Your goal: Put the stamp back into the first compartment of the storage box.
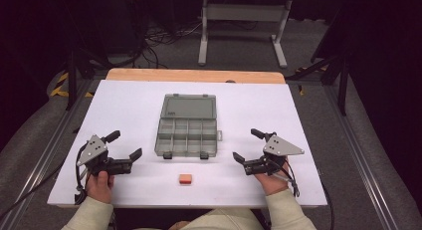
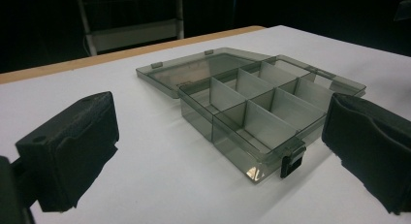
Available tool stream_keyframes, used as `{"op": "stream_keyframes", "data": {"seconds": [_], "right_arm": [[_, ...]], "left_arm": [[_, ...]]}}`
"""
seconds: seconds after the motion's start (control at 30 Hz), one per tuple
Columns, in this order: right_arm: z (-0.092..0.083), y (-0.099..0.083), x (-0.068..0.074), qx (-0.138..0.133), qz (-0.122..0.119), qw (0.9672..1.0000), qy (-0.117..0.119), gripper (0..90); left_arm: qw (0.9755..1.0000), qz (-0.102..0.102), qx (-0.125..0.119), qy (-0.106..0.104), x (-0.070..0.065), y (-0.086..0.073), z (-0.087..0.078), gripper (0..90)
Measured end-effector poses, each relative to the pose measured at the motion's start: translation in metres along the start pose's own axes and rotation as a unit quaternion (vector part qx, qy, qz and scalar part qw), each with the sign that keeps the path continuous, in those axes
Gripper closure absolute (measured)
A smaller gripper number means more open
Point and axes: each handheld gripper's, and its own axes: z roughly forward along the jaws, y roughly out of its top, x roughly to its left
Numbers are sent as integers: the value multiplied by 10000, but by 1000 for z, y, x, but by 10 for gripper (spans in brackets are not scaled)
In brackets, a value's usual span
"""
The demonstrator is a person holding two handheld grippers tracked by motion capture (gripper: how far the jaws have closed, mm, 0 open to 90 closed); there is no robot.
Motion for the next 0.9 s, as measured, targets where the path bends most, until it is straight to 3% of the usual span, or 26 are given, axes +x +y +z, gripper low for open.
{"op": "stream_keyframes", "data": {"seconds": [0.7, 0.9], "right_arm": [[3, 3, 1, 29, 57, 9999, 115, 28], [11, 11, 2, 89, 48, 9995, 287, 30]], "left_arm": [[10000, -24, 6, -23, 0, 0, -2, 8], [10000, -19, 21, -18, 1, 0, -2, 7]]}}
